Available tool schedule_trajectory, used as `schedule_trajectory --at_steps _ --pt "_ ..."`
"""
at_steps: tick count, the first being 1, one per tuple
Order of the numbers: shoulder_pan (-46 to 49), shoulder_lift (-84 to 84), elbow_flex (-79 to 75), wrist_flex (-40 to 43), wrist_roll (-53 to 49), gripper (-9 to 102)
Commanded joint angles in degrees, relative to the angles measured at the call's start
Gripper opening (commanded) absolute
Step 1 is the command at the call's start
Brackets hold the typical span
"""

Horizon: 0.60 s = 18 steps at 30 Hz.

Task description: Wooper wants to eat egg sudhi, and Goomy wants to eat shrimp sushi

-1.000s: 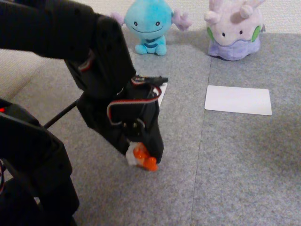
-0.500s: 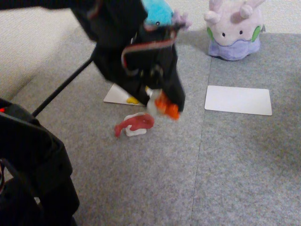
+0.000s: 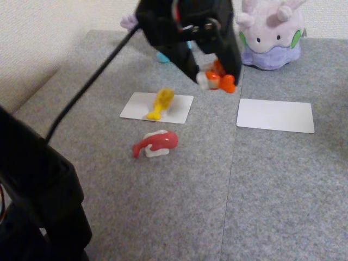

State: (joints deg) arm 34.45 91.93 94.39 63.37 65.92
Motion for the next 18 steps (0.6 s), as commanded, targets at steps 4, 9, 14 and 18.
schedule_trajectory --at_steps 4,9,14,18 --pt "0.62 -10.02 -18.28 1.41 -0.70 9" --pt "1.14 -18.63 -29.88 4.75 -3.25 9" --pt "3.08 -27.33 -37.53 4.83 -6.86 9" --pt "4.22 -32.96 -40.52 3.69 -9.32 9"
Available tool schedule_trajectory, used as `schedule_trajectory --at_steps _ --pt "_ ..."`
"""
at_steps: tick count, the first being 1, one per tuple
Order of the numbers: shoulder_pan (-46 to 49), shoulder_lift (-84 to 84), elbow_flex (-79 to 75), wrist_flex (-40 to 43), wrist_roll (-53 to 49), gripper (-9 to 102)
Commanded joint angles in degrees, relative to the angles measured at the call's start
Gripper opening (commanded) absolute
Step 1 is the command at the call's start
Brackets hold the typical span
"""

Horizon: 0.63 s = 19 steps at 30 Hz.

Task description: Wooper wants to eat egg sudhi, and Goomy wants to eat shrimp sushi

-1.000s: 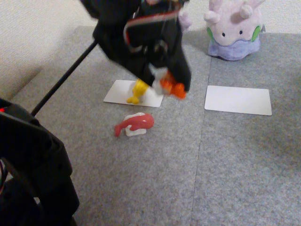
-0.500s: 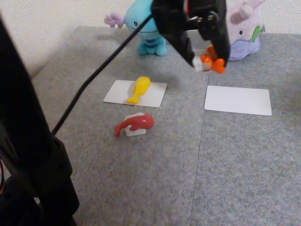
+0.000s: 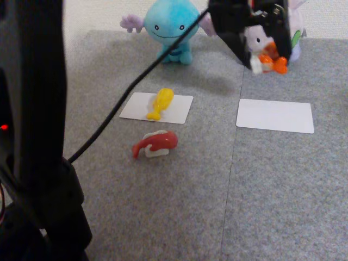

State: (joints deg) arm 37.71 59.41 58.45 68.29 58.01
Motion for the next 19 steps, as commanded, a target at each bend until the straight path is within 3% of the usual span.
schedule_trajectory --at_steps 1,19 --pt "0.97 -1.58 -4.92 -1.49 -1.67 9" --pt "0.18 -8.70 -5.27 -5.89 -1.93 10"
